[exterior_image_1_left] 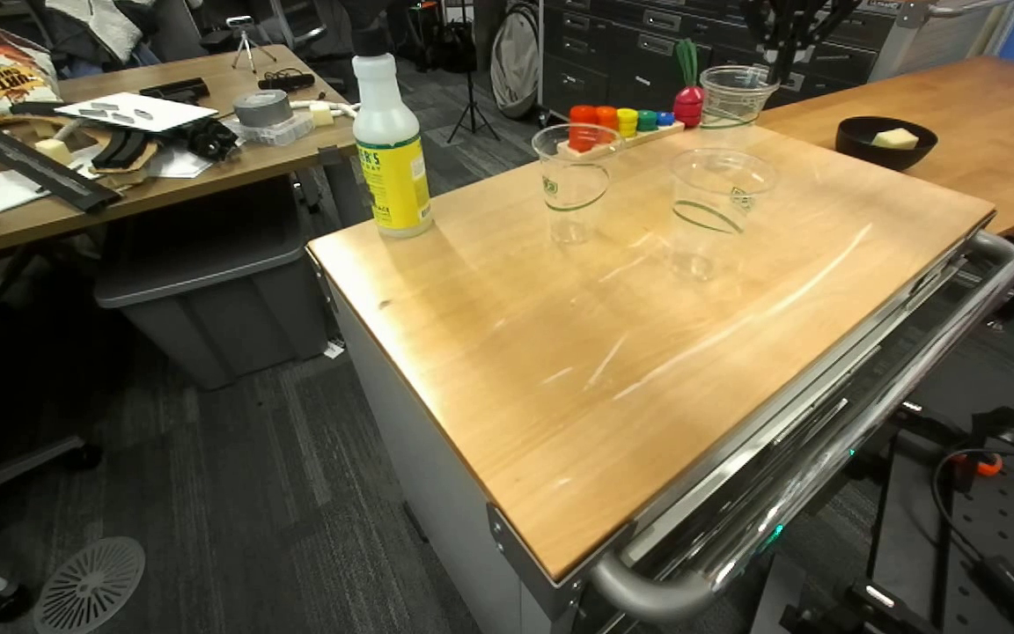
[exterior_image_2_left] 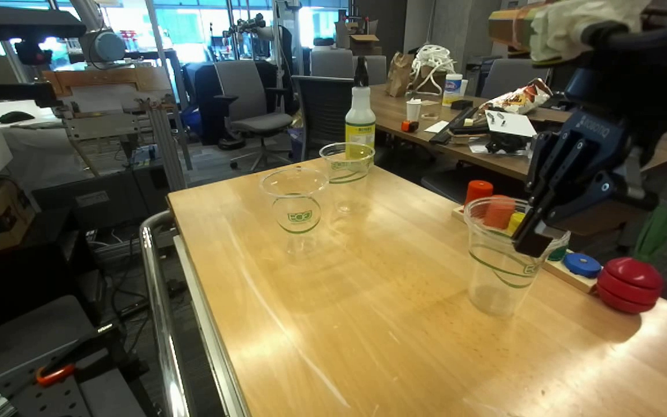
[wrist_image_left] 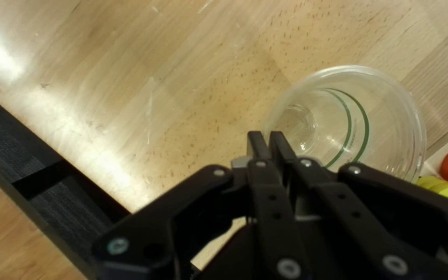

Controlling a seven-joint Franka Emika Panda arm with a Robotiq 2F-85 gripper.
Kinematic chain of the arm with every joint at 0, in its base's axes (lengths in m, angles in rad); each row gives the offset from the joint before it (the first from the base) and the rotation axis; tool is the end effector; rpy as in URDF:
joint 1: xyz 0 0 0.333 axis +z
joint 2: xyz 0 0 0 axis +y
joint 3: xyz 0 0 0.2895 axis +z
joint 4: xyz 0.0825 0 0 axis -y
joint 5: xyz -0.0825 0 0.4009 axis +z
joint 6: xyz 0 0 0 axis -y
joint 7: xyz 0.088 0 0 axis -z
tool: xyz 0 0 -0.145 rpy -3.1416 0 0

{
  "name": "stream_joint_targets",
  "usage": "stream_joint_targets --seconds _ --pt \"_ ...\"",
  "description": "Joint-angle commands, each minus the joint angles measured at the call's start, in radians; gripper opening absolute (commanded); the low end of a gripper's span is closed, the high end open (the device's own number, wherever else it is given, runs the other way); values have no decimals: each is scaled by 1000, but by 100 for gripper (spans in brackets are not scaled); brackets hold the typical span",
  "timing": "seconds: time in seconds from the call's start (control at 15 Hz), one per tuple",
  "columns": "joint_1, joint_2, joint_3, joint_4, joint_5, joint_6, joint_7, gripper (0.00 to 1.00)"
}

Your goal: Stack the four clear cups together

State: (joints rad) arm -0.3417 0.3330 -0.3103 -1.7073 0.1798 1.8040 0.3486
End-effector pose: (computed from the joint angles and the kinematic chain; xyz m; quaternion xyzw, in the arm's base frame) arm 0.5110 -0.3520 0.3191 -0.8581 0.5007 0.1023 0.0501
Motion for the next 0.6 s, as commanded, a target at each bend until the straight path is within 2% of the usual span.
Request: stream_joint_targets --seconds 0.0,0.33,0.53 --pt "-15 23 3 40 28 -35 -21 2" --pt "-29 -54 -3 3 59 -69 -52 2" --pt "-21 -124 -10 -21 38 -119 -49 2"
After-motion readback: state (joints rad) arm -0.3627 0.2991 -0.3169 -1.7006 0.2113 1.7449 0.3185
